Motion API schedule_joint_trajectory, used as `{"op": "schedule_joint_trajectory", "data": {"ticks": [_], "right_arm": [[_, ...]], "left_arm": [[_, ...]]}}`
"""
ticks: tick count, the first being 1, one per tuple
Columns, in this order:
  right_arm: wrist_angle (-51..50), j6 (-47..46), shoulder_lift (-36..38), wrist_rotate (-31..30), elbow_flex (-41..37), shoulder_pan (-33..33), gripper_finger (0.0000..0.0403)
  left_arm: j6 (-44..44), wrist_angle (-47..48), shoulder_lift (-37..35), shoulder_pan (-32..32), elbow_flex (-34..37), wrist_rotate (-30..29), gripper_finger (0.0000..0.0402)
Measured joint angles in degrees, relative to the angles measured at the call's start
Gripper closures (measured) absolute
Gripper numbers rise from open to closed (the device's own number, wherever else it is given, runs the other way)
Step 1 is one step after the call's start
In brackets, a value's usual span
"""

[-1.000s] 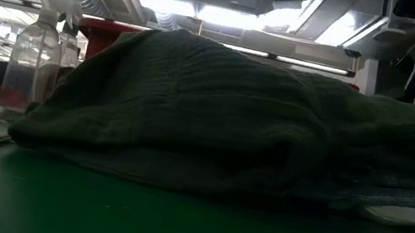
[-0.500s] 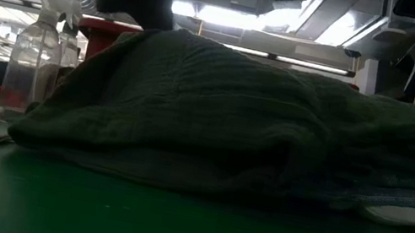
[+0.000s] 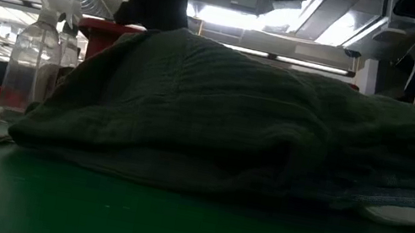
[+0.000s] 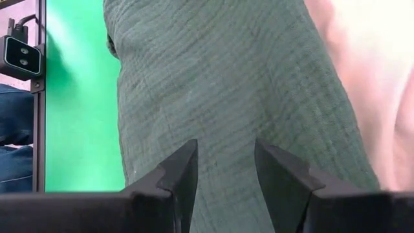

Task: Fold Laundry from Bin
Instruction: Fold the green polo shirt

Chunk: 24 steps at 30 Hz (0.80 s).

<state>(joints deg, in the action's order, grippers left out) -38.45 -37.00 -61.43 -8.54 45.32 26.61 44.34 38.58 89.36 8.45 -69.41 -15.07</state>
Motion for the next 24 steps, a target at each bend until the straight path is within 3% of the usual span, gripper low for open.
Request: {"op": "schedule_joint_trajectory", "data": {"ticks": [15, 20, 24], "right_arm": [[-0.01, 0.00, 0.00, 0.00, 0.00, 0.00, 0.0249], [0.03, -0.01, 0.00, 0.00, 0.02, 0.00, 0.0249], [-0.03, -0.01, 0.00, 0.02, 0.04, 0.00, 0.0249]], "left_arm": [[0.11, 1.63, 0.73, -0.09, -0.13, 2.62, 0.0228], [0.25, 1.65, 3.18, -0.09, -0.13, 5.38, 0.0234], [0.58, 1.86, 3.37, -0.09, -0.13, 6.17, 0.0284]]}}
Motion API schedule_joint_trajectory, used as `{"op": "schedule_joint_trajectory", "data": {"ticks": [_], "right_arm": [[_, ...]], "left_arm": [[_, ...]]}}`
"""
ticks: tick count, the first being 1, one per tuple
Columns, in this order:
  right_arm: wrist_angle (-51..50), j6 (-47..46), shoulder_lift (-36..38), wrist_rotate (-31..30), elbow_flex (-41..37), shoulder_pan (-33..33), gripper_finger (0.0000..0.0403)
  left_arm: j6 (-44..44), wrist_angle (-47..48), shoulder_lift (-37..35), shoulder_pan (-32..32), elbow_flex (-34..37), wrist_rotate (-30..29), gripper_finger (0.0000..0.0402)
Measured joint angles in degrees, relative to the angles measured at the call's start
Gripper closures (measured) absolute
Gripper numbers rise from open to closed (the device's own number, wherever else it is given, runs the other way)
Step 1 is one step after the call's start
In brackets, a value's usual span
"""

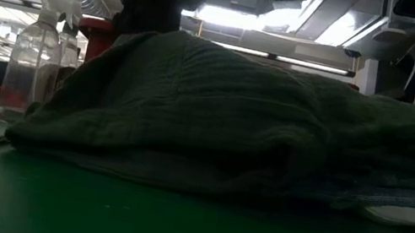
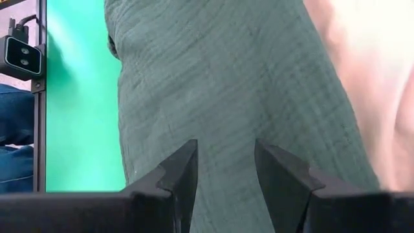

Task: Fold Laundry from Bin
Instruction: Fold the green polo shirt

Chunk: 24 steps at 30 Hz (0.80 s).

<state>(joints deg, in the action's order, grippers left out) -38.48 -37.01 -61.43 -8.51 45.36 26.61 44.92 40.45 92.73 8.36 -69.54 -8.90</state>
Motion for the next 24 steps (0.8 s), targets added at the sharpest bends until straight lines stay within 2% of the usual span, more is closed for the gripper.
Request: {"op": "schedule_joint_trajectory", "data": {"ticks": [4, 5, 9, 15, 18, 24], "right_arm": [[-0.33, -0.08, 0.00, -0.08, -0.29, 0.00, 0.0249], [-0.17, -0.11, 0.02, -0.76, -0.62, 0.00, 0.0249], [0.05, -0.10, 0.01, -5.36, -1.36, 0.00, 0.0249], [5.50, 6.80, 1.03, -5.96, -1.36, -0.02, 0.0249], [4.84, 8.94, 1.07, -7.19, -1.36, -0.02, 0.0249], [0.27, 9.09, -1.48, -15.54, -1.36, -0.19, 0.0249]], "left_arm": [[2.55, 0.66, -0.56, 0.00, 0.04, -0.20, 0.0375], [3.15, 0.54, -0.70, 0.00, 0.04, -0.25, 0.0387], [4.48, 1.45, -0.59, 0.07, 0.05, 0.74, 0.0394], [7.49, 4.81, -0.63, 0.07, 0.04, 1.55, 0.0398], [7.53, 5.57, -0.63, 0.28, 0.04, 1.53, 0.0399], [7.56, 5.45, -0.63, 0.31, 0.04, 1.53, 0.0400]]}}
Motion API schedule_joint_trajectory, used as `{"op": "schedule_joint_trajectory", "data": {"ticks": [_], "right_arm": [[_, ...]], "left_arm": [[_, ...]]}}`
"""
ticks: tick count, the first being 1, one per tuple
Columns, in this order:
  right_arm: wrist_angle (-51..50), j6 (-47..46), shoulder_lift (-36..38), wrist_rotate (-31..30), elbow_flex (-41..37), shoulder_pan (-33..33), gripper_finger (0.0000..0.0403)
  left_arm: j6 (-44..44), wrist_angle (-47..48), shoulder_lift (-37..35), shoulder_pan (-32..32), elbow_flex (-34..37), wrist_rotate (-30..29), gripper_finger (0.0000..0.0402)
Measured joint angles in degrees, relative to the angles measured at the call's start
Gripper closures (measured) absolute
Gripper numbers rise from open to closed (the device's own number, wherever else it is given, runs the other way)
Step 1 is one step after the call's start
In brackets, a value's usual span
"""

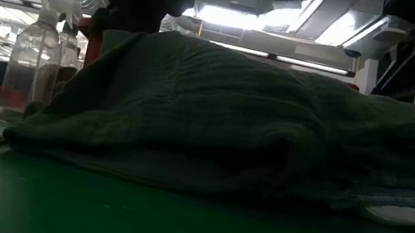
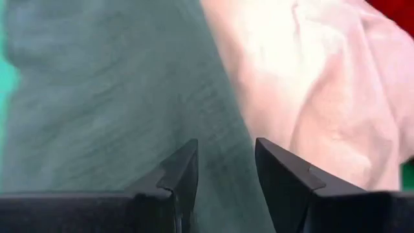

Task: Fold Laundry from Bin
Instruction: Fold the green polo shirt

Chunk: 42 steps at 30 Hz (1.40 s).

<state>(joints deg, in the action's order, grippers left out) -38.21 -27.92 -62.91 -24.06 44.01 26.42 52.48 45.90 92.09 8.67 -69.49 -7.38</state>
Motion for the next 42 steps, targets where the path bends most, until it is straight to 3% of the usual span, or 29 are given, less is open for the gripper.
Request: {"op": "schedule_joint_trajectory", "data": {"ticks": [12, 20, 25, 29, 42], "right_arm": [[-0.74, 0.37, -6.34, 3.35, -0.02, -5.41, 0.0258], [-4.30, -0.44, -6.23, 5.62, -0.02, -5.82, 0.0390], [-6.89, -2.86, -6.23, 5.64, -0.02, -5.82, 0.0372], [-6.83, -3.30, -6.23, 5.60, -0.02, -5.82, 0.0391], [-7.00, -3.76, -6.23, 4.18, -0.02, -5.82, 0.0389]], "left_arm": [[1.98, 0.16, 0.00, 0.46, 0.00, -0.13, 0.0401], [11.87, 12.94, -1.14, 3.18, -0.10, -0.79, 0.0401], [15.01, 20.92, -1.40, 5.81, -0.11, 1.39, 0.0401], [16.43, 24.54, -1.36, 7.18, -0.11, 1.82, 0.0391], [15.97, 26.09, -1.36, 7.50, -0.09, -8.07, 0.0346]]}}
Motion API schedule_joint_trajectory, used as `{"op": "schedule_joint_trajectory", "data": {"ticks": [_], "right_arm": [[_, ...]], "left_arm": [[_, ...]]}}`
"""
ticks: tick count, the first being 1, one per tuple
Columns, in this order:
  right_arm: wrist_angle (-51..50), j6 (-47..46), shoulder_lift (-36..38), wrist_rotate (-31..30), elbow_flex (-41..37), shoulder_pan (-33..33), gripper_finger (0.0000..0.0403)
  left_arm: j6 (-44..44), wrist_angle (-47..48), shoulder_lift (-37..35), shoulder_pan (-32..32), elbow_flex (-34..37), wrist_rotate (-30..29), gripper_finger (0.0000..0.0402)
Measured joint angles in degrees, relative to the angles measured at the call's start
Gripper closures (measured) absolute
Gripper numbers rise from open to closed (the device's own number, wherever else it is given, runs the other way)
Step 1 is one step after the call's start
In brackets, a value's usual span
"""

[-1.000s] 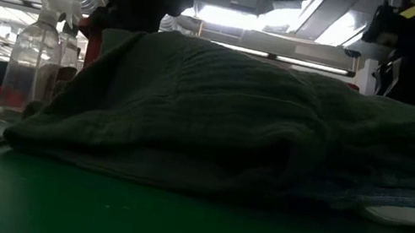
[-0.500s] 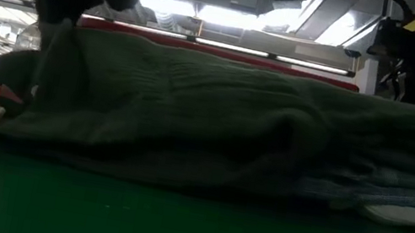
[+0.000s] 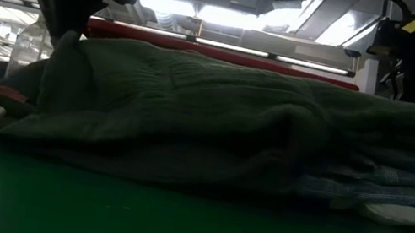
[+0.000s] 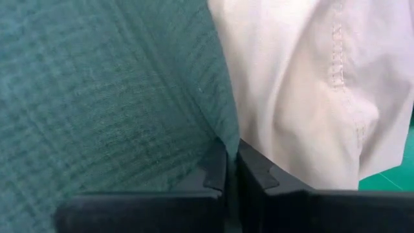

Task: Fold Laundry from Bin
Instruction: Fold the green polo shirt

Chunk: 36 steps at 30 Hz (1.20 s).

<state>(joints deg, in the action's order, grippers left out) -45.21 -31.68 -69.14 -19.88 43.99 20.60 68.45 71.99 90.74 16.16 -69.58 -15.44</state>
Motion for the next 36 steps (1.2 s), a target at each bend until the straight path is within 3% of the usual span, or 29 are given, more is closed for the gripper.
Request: {"op": "schedule_joint_trajectory", "data": {"ticks": [14, 24, 28, 36], "right_arm": [[0.00, 0.02, 0.00, 1.49, -0.02, -0.02, 0.0336], [-0.02, 0.05, 0.00, 1.68, -0.04, -0.02, 0.0235], [-0.02, 0.47, 0.00, 4.47, -0.04, -0.02, 0.0210], [-2.40, 0.48, 0.00, 9.51, -0.04, -0.04, 0.0204]], "left_arm": [[1.09, 3.52, 0.00, 0.00, 0.04, 2.86, 0.0228], [3.16, 13.99, -0.07, 0.00, 0.09, 2.93, 0.0226], [3.16, 16.88, -0.12, 0.25, 0.09, 2.92, 0.0227], [2.92, 6.65, -0.15, 3.73, 0.09, 4.75, 0.0227]]}}
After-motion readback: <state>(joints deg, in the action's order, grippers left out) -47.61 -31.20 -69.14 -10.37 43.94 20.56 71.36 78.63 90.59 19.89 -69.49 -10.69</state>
